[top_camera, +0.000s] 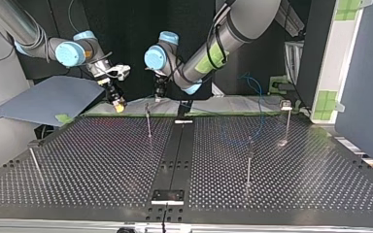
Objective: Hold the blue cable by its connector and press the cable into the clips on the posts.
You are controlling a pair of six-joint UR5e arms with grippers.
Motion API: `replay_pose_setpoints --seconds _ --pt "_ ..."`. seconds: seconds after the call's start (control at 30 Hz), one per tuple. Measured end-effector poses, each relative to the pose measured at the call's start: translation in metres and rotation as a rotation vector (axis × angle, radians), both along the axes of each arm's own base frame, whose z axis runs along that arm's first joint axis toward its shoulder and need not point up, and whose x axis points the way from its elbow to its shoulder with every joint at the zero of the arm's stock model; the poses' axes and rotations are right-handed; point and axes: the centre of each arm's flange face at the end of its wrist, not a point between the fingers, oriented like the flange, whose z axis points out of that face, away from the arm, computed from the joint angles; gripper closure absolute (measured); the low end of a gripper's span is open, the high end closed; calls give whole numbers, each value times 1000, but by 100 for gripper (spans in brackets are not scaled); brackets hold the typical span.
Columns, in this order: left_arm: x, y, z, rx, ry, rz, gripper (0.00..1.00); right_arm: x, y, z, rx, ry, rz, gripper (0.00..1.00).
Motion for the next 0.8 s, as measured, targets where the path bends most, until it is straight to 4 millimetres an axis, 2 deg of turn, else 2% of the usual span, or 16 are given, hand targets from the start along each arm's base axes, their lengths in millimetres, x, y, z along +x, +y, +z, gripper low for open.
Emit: replay_pose_setpoints --seconds 0.13,0.53,0.8 --pt "1 0 1 -6 -7 7 100 -2 -2 -4 20 -21 -13 100" --pt "5 -5 3 -44 -48 11 100 -10 -5 -36 91 -25 -72 100" --pt "5 -3 -16 -31 -29 -3 100 -15 -14 -39 99 -26 -122 100"
